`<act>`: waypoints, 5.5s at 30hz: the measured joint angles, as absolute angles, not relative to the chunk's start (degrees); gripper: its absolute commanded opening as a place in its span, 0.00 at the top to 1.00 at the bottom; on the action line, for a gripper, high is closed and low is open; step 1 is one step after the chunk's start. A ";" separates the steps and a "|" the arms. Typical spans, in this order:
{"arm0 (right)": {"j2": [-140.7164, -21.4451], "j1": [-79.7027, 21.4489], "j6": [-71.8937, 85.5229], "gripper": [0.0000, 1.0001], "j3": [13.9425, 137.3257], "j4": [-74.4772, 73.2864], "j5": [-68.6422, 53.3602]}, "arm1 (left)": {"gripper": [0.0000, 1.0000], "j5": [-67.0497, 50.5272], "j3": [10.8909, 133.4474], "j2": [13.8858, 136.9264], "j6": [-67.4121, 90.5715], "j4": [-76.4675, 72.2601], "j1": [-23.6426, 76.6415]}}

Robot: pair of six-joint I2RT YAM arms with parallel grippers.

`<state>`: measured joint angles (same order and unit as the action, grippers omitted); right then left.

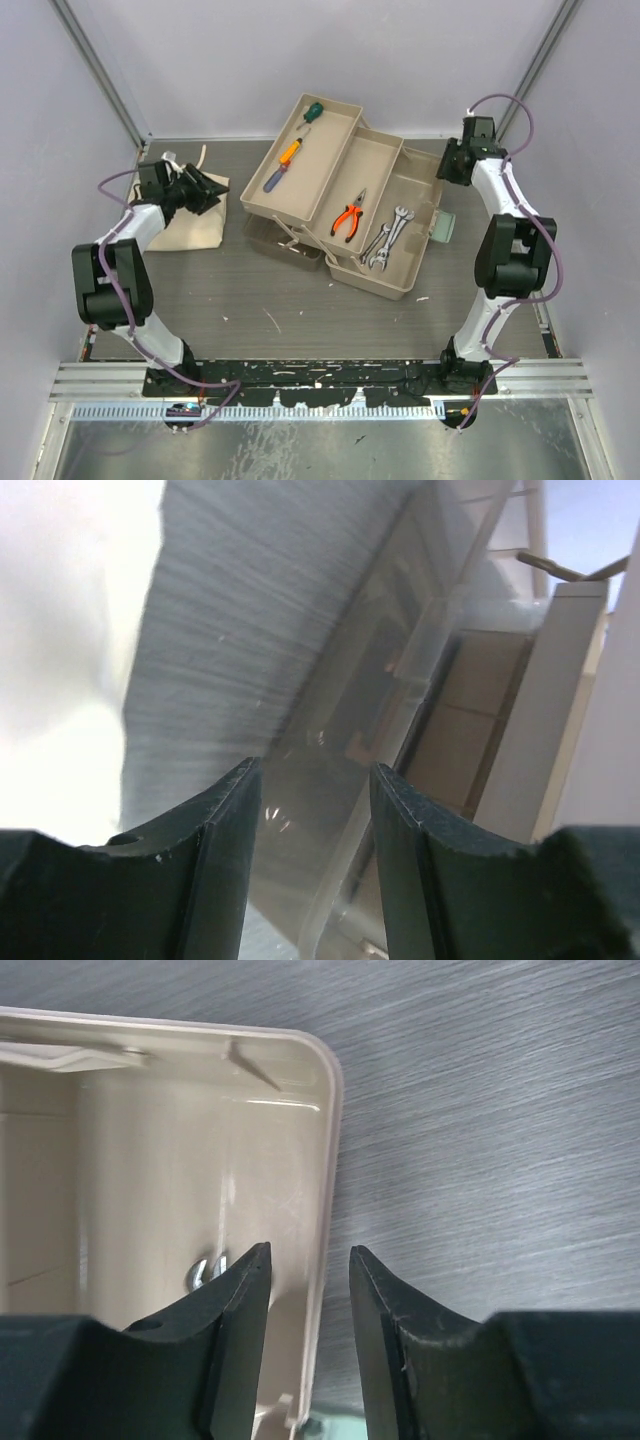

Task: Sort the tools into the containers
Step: Adjust the storage box at the center of the board, then close the storage box at the center of the board.

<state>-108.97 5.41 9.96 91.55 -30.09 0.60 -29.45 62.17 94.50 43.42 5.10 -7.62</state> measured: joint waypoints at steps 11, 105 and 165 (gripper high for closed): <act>-84.97 4.75 17.39 0.54 76.82 -26.81 -5.10 | 0.53 -37.41 64.79 106.10 48.23 -7.99 -5.41; -62.26 4.08 38.74 0.51 37.98 -17.04 -3.42 | 1.00 26.46 116.97 103.37 -12.95 44.05 51.44; -50.35 13.45 34.04 0.39 79.64 -36.38 4.14 | 0.35 58.89 114.80 126.37 -50.22 17.63 79.57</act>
